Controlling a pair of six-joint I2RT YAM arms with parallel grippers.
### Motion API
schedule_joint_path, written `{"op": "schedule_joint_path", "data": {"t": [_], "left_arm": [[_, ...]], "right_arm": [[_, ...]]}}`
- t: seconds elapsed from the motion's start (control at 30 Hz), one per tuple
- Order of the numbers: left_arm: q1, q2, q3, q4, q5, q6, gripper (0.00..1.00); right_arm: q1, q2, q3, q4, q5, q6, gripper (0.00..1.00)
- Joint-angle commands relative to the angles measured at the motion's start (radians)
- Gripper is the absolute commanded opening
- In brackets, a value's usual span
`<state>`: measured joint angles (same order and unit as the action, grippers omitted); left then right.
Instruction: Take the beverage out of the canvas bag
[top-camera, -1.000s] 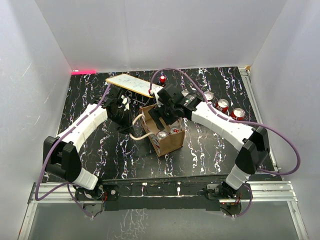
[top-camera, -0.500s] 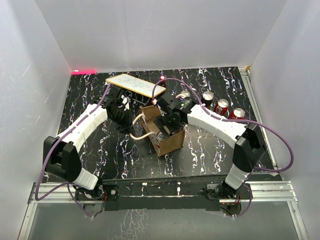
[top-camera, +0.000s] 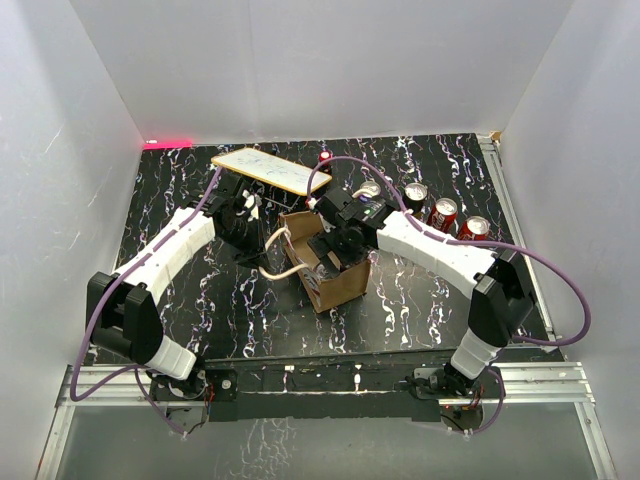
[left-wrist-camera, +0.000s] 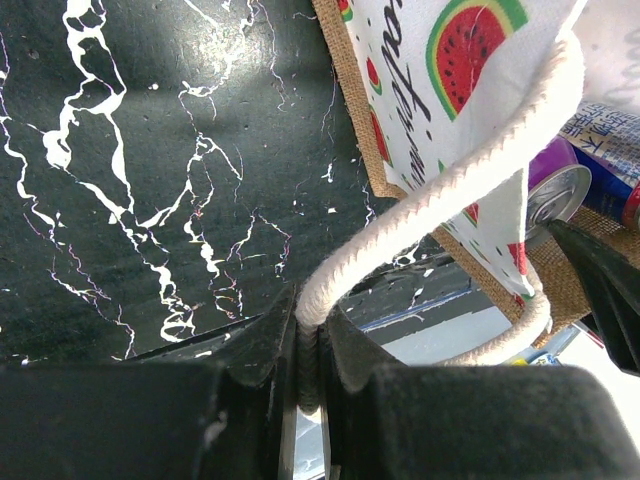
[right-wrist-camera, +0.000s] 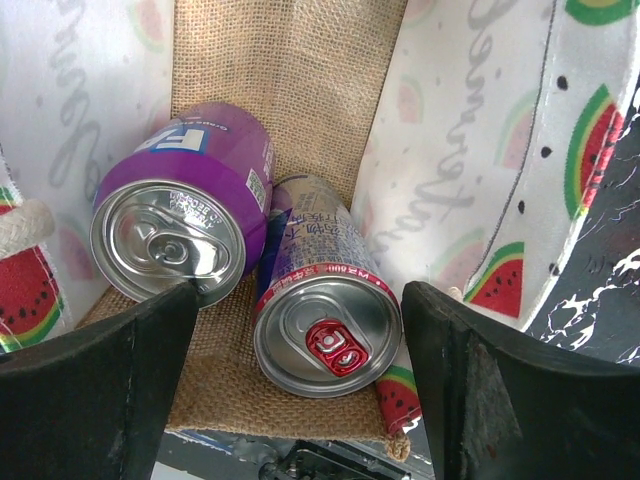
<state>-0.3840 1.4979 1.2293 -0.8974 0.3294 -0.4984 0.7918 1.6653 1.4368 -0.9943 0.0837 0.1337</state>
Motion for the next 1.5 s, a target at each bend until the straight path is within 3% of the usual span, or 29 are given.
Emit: {"op": "schedule_joint_path", "data": {"t": [0.0, 0.27, 0.53, 0.77, 1.0, 1.37, 1.47], "left_arm": [[-0.006, -0.004, -0.002, -0.024, 0.013, 0.017, 0.0], [-0.006, 0.003, 0.002, -0.024, 0.014, 0.02, 0.0], [-0.006, 0.016, 0.013, -0.027, 0.015, 0.024, 0.0], [-0.006, 0.032, 0.02, -0.023, 0.02, 0.028, 0.0], [-0.006, 0.042, 0.033, -0.03, 0.02, 0.038, 0.0], [-0.006, 0.021, 0.003, -0.02, 0.021, 0.034, 0.0], [-0.006, 0.017, -0.002, -0.019, 0.02, 0.032, 0.0]], "right_arm": [[-0.003, 0.029, -0.044, -0.045, 0.073, -0.014, 0.88], [-0.002, 0.005, 0.095, -0.088, 0.049, -0.027, 0.91], [-0.008, -0.037, 0.075, -0.104, 0.075, -0.037, 0.93], [-0.015, -0.046, 0.021, -0.107, 0.098, -0.017, 0.74], [-0.018, -0.043, -0.009, -0.073, 0.104, -0.009, 0.62], [-0.019, -0.001, -0.081, 0.003, 0.049, 0.008, 0.7], [-0.019, 0.007, -0.048, -0.015, 0.04, 0.007, 0.63]]}}
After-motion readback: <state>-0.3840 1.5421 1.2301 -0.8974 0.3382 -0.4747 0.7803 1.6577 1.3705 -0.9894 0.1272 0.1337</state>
